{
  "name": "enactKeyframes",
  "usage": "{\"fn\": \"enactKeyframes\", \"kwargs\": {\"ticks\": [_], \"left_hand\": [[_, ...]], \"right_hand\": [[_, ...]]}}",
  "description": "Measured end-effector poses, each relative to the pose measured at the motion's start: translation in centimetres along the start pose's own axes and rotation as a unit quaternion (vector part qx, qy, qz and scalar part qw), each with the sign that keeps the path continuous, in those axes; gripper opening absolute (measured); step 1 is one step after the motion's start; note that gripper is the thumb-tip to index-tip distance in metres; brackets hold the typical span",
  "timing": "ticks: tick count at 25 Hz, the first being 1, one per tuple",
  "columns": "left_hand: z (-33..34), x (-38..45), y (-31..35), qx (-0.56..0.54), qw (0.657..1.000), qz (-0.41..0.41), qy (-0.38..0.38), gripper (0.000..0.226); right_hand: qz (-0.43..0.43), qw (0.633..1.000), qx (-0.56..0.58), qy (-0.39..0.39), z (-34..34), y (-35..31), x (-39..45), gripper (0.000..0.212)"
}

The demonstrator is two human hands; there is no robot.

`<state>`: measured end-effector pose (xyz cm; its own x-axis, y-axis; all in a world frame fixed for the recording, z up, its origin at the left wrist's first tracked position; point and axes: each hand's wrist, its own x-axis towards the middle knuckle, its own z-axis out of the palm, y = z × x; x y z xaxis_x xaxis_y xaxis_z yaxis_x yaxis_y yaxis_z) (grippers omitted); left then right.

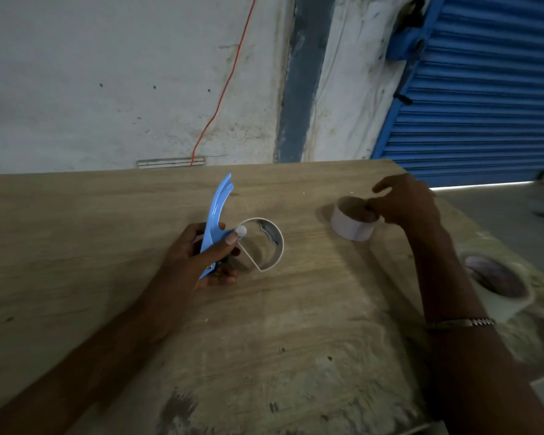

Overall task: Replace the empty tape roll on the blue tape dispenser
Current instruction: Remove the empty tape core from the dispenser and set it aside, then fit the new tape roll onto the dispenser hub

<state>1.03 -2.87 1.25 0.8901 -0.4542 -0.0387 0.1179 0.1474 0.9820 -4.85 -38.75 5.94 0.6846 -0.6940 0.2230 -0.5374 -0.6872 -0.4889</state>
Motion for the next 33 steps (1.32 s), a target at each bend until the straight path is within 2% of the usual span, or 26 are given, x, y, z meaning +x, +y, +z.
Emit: {"fn": "enactKeyframes", "kwargs": {"ticks": [2,5,7,8,10,12,14,15,16,20,22,24,27,29,31,33], "left_hand": [[0.2,-0.4,0.1,-0.011,1.0,-0.007,-0.013,0.076],[1.1,-0.9,-0.3,-0.031,0.997,-0.034,-0.062,0.084],[2.1,-1.6,-0.7,-0.026,0.994,-0.043,-0.099,0.092],[2.5,-2.0,-0.9,-0.026,0.993,-0.043,-0.111,0.089],[2.7,-2.4,-1.1,-0.027,0.992,-0.041,-0.112,0.078],[2.6,-2.6,-1.0,-0.034,0.993,-0.028,-0.108,0.083],[2.6,-2.9,-0.8,-0.036,0.994,-0.018,-0.103,0.091],[2.6,-2.9,-0.8,-0.041,0.994,-0.013,-0.101,0.093],[2.7,-2.9,-0.8,-0.044,0.994,-0.014,-0.097,0.096],[2.2,-2.7,-0.8,-0.041,0.996,-0.015,-0.084,0.102],[1.8,-2.7,-0.6,-0.038,0.996,-0.008,-0.081,0.1],[1.2,-2.4,-0.5,-0.041,0.996,-0.006,-0.075,0.095],[0.7,-1.7,-0.4,-0.036,0.998,-0.018,-0.05,0.089],[0.2,-1.5,-0.1,-0.027,0.999,-0.019,-0.027,0.089],[-0.1,-1.6,0.3,-0.029,0.999,-0.016,-0.01,0.068],[-0.6,-1.6,0.6,-0.043,0.999,-0.021,0.019,0.043]], "right_hand": [[-0.059,0.996,0.027,0.052,-1.0,-0.6,-1.4,0.037],[-0.15,0.981,0.095,0.081,-3.2,-0.4,-5.6,0.028],[-0.143,0.981,0.084,0.101,-5.3,1.5,-7.7,0.025],[-0.121,0.987,0.057,0.086,-7.0,3.1,-8.0,0.028],[-0.036,0.999,-0.023,-0.004,-9.8,7.1,-7.2,0.043],[0.054,0.987,-0.086,-0.122,-11.7,10.4,-6.6,0.068],[0.089,0.967,-0.105,-0.212,-11.9,12.3,-6.7,0.087],[0.1,0.963,-0.091,-0.234,-11.7,13.0,-6.8,0.088],[0.107,0.965,-0.07,-0.23,-11.4,13.7,-6.7,0.083],[0.121,0.981,-0.041,-0.147,-11.7,14.4,-6.6,0.038],[0.086,0.985,-0.053,-0.14,-12.3,13.3,-7.0,0.026],[0.019,0.992,-0.01,-0.127,-12.9,10.6,-7.8,0.018],[-0.126,0.979,0.07,-0.145,-12.9,4.5,-9.0,0.027],[-0.239,0.949,0.094,-0.181,-12.1,-0.6,-9.8,0.028],[-0.326,0.911,0.11,-0.227,-10.9,-5.7,-10.6,0.03],[-0.397,0.88,0.102,-0.241,-8.7,-9.9,-10.5,0.033]]}}
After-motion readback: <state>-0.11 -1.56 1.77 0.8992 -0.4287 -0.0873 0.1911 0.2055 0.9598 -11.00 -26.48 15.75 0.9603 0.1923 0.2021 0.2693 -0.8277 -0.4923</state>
